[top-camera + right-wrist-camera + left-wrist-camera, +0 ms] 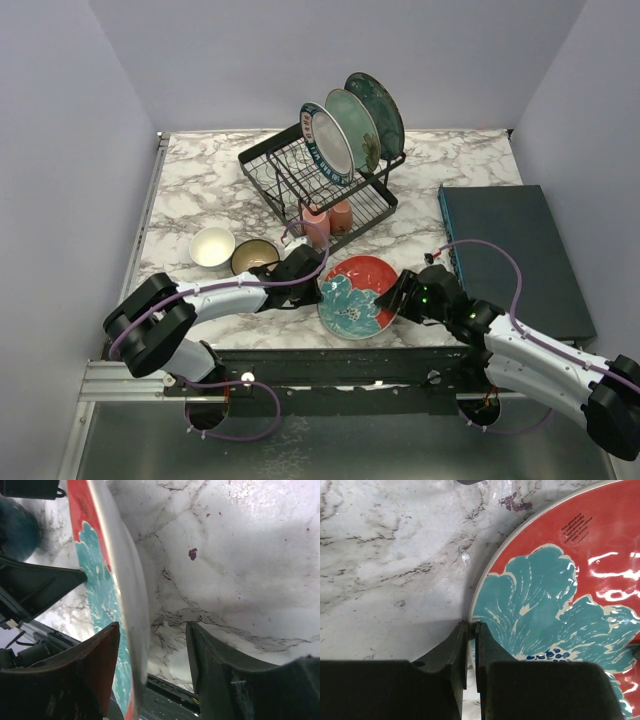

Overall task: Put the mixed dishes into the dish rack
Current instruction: Pick up the plate at the center of the board.

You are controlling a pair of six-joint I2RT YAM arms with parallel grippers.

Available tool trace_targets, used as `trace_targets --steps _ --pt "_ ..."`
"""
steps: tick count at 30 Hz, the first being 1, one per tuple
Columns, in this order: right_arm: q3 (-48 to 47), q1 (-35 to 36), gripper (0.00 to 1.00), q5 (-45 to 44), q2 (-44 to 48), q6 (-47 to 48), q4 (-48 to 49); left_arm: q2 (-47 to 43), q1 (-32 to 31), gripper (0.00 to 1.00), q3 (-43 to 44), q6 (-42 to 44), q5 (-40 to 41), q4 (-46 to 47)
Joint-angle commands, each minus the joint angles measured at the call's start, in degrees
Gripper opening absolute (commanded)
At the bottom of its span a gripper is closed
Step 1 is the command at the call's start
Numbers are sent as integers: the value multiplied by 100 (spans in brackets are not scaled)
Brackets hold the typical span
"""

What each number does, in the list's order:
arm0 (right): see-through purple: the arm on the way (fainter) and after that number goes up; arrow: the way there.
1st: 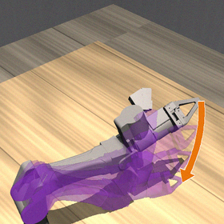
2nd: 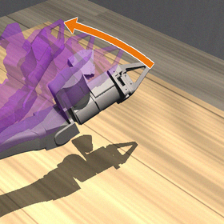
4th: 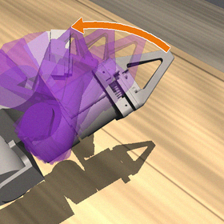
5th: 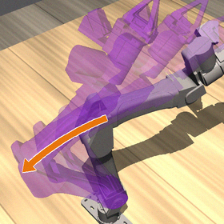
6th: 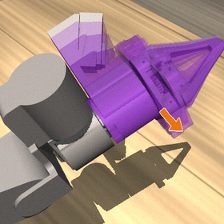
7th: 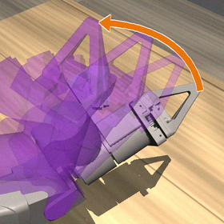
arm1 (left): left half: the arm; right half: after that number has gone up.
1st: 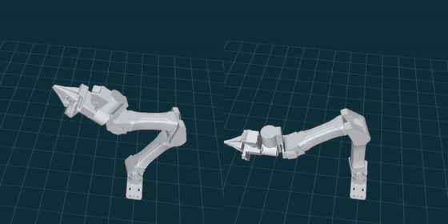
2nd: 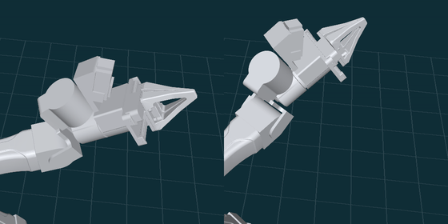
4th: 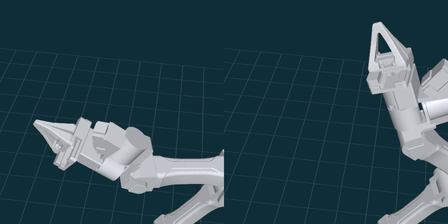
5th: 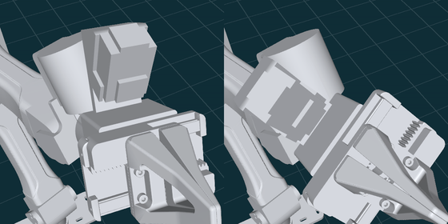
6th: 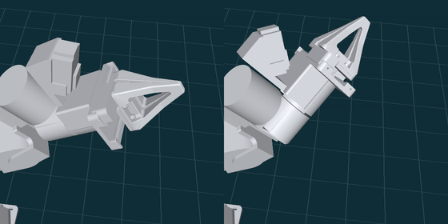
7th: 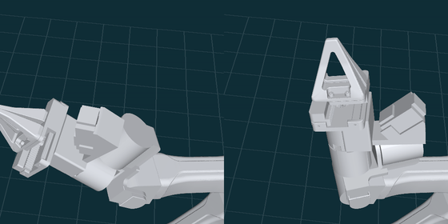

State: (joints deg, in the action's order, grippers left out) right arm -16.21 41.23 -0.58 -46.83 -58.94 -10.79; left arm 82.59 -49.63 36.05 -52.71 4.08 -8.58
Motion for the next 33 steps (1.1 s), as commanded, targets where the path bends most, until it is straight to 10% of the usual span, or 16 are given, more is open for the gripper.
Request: trace_targets --steps 1,13,19,29,33 --pt "43 -24 59 14 13 -100 318 448 -74 0 -322 28 -221 -382" --pt "22 -23 36 7 184 -167 303 437 -82 0 -293 56 -275 -357" --pt "-62 -21 1 -124 446 -162 6 447 -82 0 -243 82 -293 -347" --pt "-226 -24 0 -376 868 -36 -362 321 -82 0 -160 147 -341 -359" --pt "-380 -19 0 -501 970 71 -582 103 -82 18 -162 163 -370 -374"
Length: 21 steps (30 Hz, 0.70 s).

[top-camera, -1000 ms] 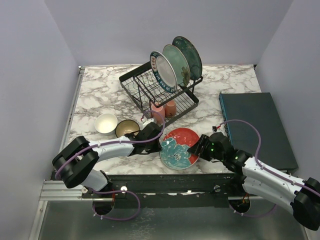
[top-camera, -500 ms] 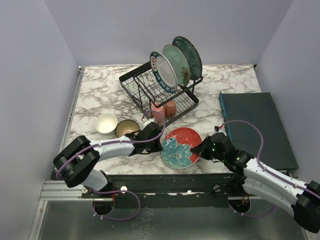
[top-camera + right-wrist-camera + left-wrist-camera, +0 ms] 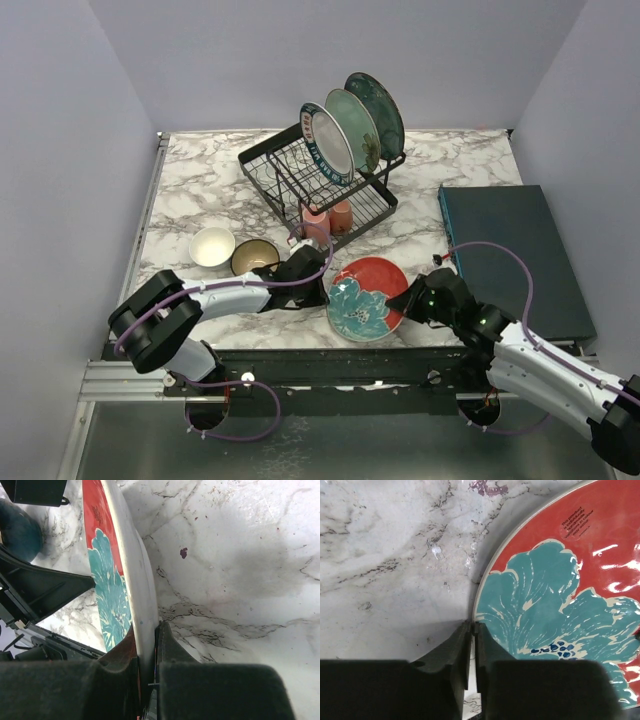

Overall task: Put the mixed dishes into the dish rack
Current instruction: Pick up the plate at the center of the board.

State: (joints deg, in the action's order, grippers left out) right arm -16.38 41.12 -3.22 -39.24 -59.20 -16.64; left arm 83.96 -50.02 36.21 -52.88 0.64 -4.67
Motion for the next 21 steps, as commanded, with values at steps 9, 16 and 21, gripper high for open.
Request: trace_targets --steps 9,16,21 --pt "-939 -11 0 -721 459 508 -690 -760 -43 42 -30 243 31 -1119" --pt "-1631 -10 0 -1120 593 1083 -1201 -1582 -36 56 347 597 187 -1755" --pt "-2245 -8 0 -1278 542 1596 -1525 -2102 -26 65 630 893 450 -2227"
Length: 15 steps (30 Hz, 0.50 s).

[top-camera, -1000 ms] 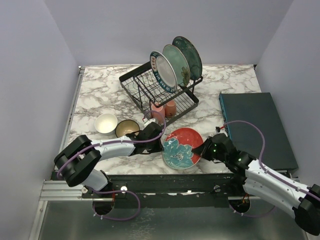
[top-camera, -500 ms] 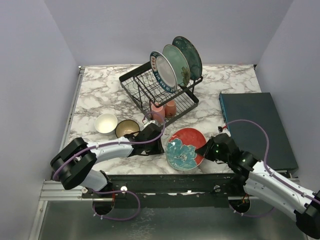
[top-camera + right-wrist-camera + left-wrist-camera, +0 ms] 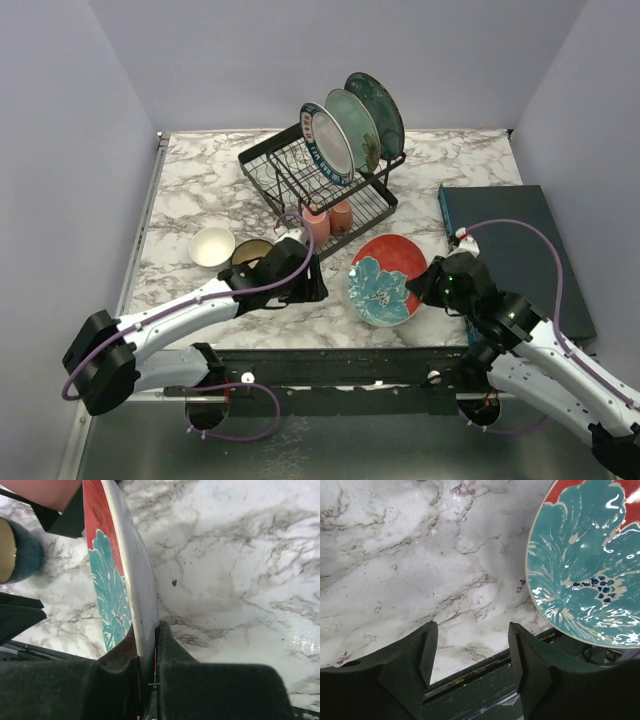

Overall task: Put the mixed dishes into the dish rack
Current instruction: Pick up the plate at the center of the board.

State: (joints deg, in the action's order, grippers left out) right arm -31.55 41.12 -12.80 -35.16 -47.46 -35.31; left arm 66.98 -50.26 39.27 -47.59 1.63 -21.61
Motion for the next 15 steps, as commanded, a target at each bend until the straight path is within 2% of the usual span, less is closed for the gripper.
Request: trace_targets --steps 1,9,15 --pt "-825 -9 0 -336 117 532 305 -475 -2 66 373 415 393 -606" --pt "-1637 -8 0 -626 1 1141 -129 -954 157 75 669 885 540 -1092" --pt "-2314 -8 0 -653 -170 1554 -372 -1194 336 77 916 1055 435 -1338"
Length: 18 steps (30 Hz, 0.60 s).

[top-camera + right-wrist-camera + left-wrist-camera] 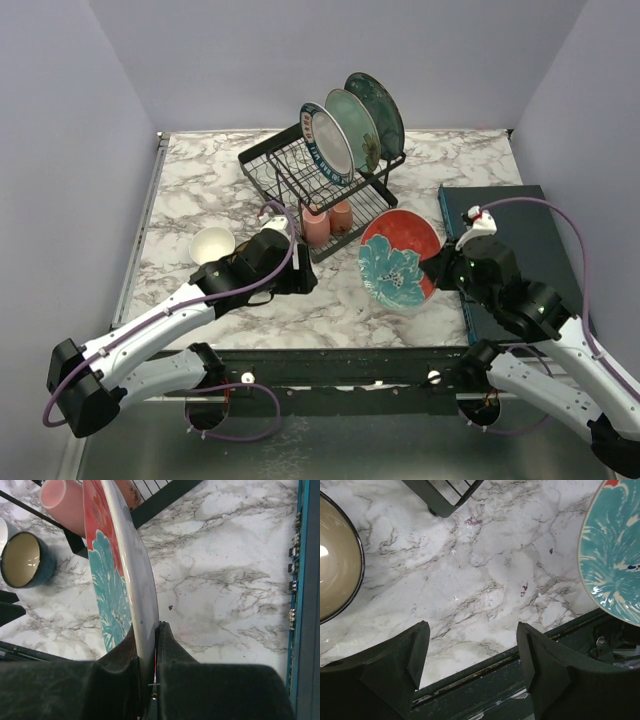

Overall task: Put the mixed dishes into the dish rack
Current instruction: Pick up the plate at the center of the board.

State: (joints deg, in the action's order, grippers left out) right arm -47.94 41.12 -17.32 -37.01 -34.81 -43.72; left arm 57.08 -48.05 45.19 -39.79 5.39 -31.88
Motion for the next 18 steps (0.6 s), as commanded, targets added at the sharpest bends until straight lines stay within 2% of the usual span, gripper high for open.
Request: trace_targets --steps 1,11,18 --pt "-761 -11 0 -201 -19 350 440 -234 148 77 361 332 63 -365" --pt "-2009 -12 0 -330 -455 965 195 -380 370 80 527 905 326 -546" --pt "-2782 -10 0 -136 -1029 1485 361 -306 546 80 368 929 269 -530"
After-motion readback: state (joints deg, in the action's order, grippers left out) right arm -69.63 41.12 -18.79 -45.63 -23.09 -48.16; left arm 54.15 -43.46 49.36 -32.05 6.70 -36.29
